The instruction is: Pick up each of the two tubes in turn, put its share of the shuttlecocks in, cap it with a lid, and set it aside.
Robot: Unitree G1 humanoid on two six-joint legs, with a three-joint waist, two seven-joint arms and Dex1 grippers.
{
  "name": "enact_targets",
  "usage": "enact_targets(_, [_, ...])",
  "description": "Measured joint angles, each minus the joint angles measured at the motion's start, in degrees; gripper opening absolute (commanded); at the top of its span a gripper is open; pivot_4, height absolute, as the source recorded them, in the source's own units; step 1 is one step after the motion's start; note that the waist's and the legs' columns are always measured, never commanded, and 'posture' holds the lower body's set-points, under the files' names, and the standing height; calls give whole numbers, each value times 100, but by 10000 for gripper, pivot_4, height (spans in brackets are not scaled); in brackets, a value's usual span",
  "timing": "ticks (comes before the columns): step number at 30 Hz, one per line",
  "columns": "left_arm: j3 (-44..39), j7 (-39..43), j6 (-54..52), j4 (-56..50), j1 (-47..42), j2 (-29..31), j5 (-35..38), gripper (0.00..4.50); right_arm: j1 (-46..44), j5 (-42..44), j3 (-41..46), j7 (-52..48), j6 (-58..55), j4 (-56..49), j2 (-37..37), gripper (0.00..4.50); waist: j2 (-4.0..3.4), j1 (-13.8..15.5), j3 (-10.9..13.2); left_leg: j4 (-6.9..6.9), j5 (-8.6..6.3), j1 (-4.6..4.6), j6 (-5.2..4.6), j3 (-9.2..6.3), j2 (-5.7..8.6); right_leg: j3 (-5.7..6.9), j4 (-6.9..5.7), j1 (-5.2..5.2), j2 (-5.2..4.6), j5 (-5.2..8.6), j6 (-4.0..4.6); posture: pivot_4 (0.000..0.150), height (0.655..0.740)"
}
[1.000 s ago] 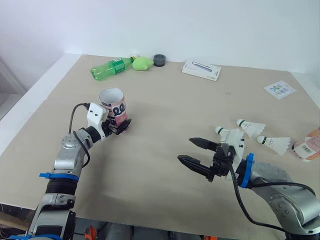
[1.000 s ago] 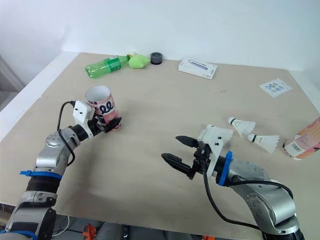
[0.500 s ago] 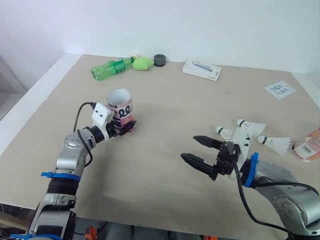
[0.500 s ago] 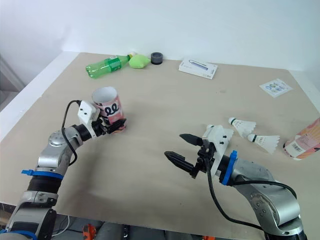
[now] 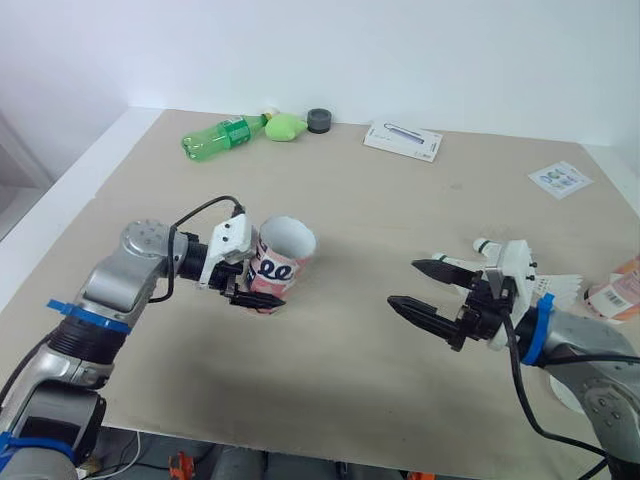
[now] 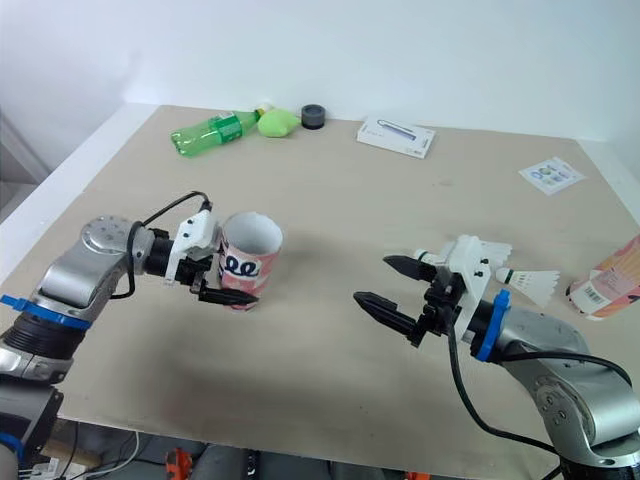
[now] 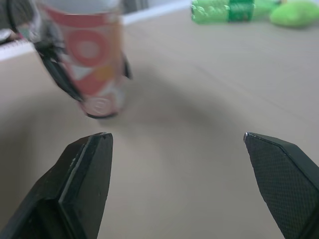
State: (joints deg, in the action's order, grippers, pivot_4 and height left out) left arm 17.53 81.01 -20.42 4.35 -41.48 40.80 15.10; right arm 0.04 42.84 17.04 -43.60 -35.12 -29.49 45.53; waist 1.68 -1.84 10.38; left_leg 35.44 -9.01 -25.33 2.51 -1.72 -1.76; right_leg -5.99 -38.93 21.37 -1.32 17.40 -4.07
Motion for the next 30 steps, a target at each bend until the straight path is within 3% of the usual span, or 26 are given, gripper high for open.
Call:
enact_targets(11, [373, 114, 132, -125, -76, -547, -261, 38178, 328, -592, 581, -431, 270, 1196, 430, 45000, -3, 0, -1, 7, 0, -2, -1, -1, 1, -1, -2, -1, 0, 6, -14, 1500, 7294])
enact_targets(17, [495, 195, 227, -289, -66, -703, -272, 38178, -114, -859, 522, -484, 303, 2069, 450, 45000, -5, -35, 0, 7, 2, 4, -5, 0, 0, -2, -6, -3, 2, 4, -16, 1500, 7294])
enact_targets(30, [728, 164, 233, -267, -206, -1019, -493, 38178, -411, -998, 147, -451, 285, 2800, -101, 45000, -7, -40, -1, 8, 3, 3, -6, -1, 5, -3, -7, -4, 0, 3, -17, 1500, 7294])
